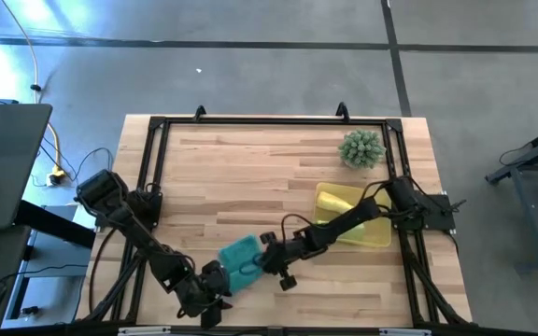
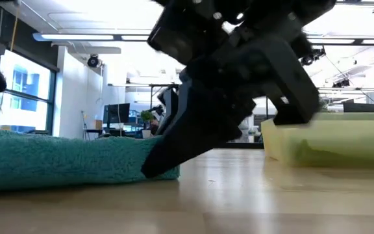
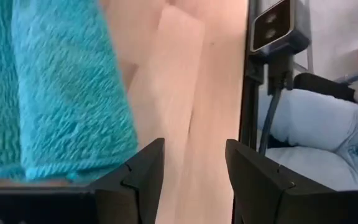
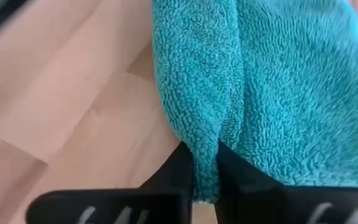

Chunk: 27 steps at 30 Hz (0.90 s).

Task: Roll microfiber towels into tight, uniform cylinder then place into a basket
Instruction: Roll the blue microfiber towel

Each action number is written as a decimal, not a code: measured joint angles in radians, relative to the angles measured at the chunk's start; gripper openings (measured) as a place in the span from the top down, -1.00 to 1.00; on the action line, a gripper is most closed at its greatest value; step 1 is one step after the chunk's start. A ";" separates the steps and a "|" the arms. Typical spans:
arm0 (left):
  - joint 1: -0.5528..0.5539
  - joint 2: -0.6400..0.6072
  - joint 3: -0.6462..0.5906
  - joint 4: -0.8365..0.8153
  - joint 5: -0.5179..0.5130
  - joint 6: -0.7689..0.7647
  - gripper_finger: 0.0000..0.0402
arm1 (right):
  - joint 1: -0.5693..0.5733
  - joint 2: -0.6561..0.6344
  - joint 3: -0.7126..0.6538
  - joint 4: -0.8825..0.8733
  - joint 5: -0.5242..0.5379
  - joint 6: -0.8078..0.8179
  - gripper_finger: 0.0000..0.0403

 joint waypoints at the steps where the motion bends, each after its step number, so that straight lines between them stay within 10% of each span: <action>1: 0.000 -0.005 0.000 0.000 0.000 0.017 0.21 | -0.010 0.000 -0.001 0.003 -0.039 0.036 0.93; 11: -0.005 -0.012 0.003 0.004 -0.259 0.266 0.21 | -0.148 0.006 -0.006 0.011 -0.493 0.452 0.96; 27: 0.046 0.048 0.002 -0.173 -0.291 0.261 0.21 | -0.198 0.002 -0.003 -0.036 -0.550 0.612 0.96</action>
